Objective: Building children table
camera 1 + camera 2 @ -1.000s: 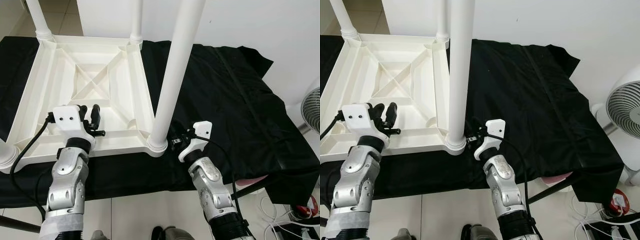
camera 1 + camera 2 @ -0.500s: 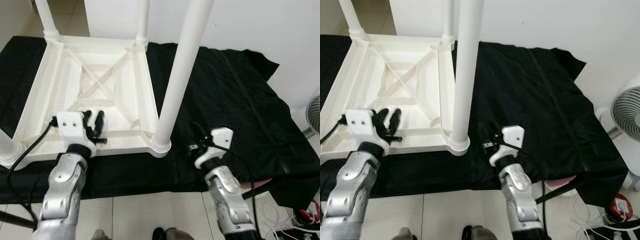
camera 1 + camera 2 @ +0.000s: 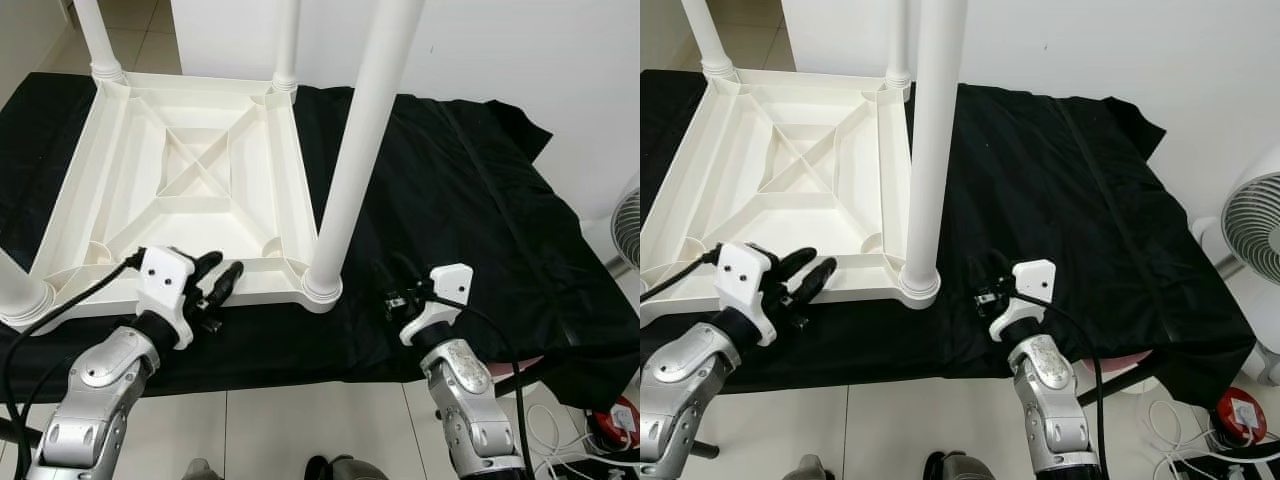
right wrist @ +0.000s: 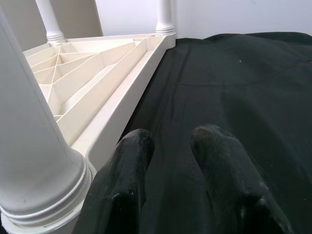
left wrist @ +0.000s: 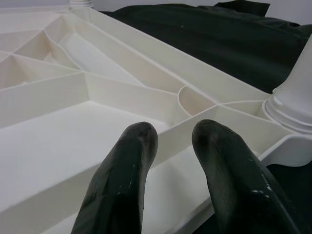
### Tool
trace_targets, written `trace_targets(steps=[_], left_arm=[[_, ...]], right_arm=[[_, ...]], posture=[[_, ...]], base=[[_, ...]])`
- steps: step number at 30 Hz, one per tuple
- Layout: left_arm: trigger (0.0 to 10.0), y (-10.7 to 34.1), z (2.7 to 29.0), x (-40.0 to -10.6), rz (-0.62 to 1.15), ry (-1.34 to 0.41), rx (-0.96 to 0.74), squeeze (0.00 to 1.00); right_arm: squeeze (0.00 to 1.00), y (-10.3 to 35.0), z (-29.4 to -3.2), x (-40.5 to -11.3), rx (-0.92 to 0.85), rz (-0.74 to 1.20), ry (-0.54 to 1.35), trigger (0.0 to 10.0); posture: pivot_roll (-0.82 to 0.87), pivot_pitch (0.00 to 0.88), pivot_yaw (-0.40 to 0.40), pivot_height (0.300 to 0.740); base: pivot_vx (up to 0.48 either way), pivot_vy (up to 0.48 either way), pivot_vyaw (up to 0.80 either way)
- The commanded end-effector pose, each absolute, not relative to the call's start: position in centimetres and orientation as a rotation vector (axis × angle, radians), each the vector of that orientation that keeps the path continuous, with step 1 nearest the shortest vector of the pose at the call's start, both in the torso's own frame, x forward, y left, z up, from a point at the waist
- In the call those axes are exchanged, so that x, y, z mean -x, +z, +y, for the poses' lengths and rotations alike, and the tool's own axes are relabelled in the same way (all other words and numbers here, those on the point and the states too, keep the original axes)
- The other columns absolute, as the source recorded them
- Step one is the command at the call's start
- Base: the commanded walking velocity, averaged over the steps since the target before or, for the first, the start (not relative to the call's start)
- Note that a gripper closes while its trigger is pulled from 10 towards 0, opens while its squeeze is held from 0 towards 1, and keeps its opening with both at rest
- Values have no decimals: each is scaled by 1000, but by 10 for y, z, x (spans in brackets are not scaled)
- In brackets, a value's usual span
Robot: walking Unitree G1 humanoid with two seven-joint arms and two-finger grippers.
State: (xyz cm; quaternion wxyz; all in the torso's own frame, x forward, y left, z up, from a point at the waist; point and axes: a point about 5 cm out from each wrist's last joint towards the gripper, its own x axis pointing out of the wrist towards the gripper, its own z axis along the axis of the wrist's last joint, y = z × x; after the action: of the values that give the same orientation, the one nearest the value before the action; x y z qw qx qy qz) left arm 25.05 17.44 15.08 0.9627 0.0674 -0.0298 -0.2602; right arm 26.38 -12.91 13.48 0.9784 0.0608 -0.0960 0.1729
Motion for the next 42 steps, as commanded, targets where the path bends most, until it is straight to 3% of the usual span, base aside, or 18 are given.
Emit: trace_targets(steps=[1,13,24,29,40,41,42], left_arm=[[10000,145,170,-249,-38,-679,-169,0],[10000,139,173,-263,-21,-664,-190,0],[10000,157,165,-250,-85,-642,-118,0],[10000,160,163,-252,-126,-486,0,0],[10000,153,142,-243,-101,-532,17,0],[10000,154,141,-244,-107,-519,25,0],[10000,157,142,-245,-122,-488,32,0]], right_arm=[[0,137,-134,-263,-105,-196,342,10000],[0,146,-139,-260,-85,-239,328,10000],[0,139,-141,-232,6,-216,377,10000],[0,154,-144,-238,65,-270,407,10000],[0,178,-126,-249,41,-335,448,10000],[400,179,-123,-249,32,-337,463,10000],[1000,181,-121,-249,15,-338,479,10000]], posture=[[26,77,-84,740],[-7,62,-62,740],[-4,54,-54,740],[6,34,-61,740],[31,10,-75,740],[36,7,-77,740],[38,6,-78,740]], base=[[0,0,0],[0,0,0],[0,0,0],[0,0,0],[0,0,0],[0,0,0],[0,0,0]])
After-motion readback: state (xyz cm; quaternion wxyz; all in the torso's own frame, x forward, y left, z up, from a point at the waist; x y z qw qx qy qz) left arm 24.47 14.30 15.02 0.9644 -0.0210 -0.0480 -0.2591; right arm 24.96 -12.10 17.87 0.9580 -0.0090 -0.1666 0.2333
